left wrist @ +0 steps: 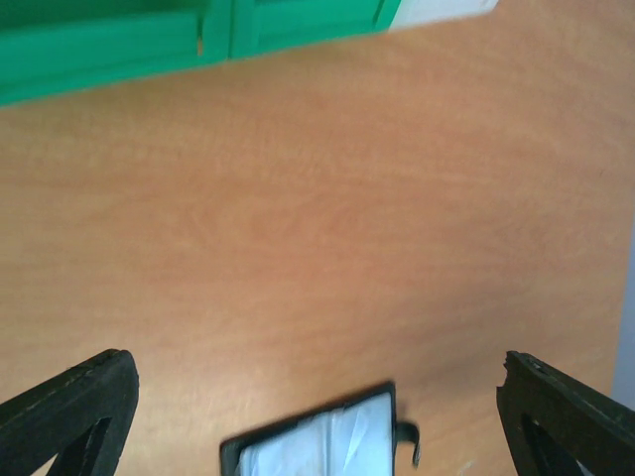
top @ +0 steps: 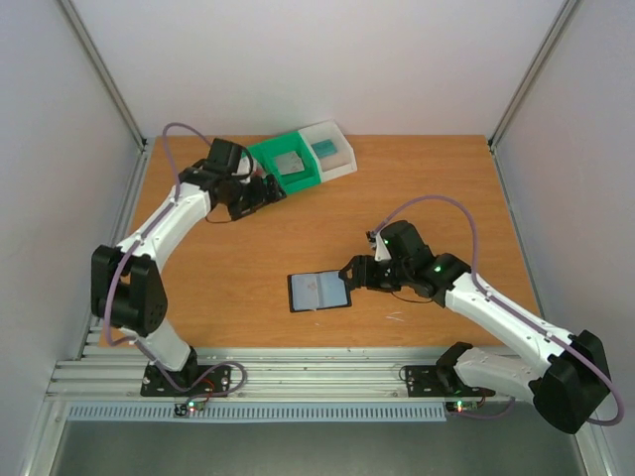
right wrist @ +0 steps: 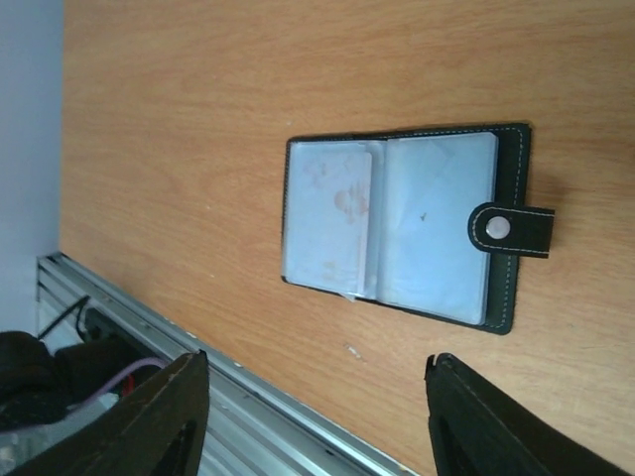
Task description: Take the credit cards out of the card holder
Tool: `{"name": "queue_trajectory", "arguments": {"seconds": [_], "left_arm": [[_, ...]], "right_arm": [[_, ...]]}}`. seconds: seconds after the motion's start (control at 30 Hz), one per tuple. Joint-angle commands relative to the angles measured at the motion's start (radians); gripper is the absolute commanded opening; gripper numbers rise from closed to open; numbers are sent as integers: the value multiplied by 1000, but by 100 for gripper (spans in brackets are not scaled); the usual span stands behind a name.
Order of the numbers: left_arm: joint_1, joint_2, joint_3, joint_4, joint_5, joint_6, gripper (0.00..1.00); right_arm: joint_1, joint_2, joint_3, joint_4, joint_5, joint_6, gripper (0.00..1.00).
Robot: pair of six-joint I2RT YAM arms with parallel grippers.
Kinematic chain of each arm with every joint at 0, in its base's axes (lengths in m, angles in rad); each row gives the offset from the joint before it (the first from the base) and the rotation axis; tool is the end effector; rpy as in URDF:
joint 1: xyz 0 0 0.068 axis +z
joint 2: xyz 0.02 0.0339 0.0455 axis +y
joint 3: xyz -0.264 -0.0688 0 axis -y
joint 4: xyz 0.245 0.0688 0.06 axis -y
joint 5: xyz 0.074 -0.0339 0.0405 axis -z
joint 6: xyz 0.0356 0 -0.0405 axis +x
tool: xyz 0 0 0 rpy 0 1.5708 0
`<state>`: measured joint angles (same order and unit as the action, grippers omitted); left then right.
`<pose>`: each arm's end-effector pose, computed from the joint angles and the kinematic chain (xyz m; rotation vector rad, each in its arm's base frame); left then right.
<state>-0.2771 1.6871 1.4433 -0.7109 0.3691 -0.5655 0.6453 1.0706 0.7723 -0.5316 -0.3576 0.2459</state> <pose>0.3474 -0.1122 0.2873 -0.2223 2.6130 -0.7866 0.1664 0.1409 0.2513 -0.6673 2.4131 0.8254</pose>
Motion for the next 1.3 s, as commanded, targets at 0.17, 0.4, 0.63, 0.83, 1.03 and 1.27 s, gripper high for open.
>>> {"name": "queue_trajectory", "arguments": {"seconds": [0.17, 0.4, 0.63, 0.83, 1.03, 1.27], "left_arm": [[-27, -224, -281, 61, 95, 45, 97], [-75, -312, -452, 115, 119, 23, 93], [-111, -380, -617, 258, 166, -34, 90], [-132, -393, -669, 288, 157, -59, 90], [-149, -428, -748, 424, 180, -115, 89], [-176, -437, -823, 530, 196, -190, 88]], "right_arm": [[5, 79, -17, 18, 44, -72, 53], [11, 178, -23, 101, -13, -44, 47], [25, 259, -10, 132, 5, -38, 45], [59, 333, 16, 177, -1, -21, 43], [106, 423, 42, 234, 4, 5, 37], [139, 509, 87, 249, 32, 3, 29]]}}
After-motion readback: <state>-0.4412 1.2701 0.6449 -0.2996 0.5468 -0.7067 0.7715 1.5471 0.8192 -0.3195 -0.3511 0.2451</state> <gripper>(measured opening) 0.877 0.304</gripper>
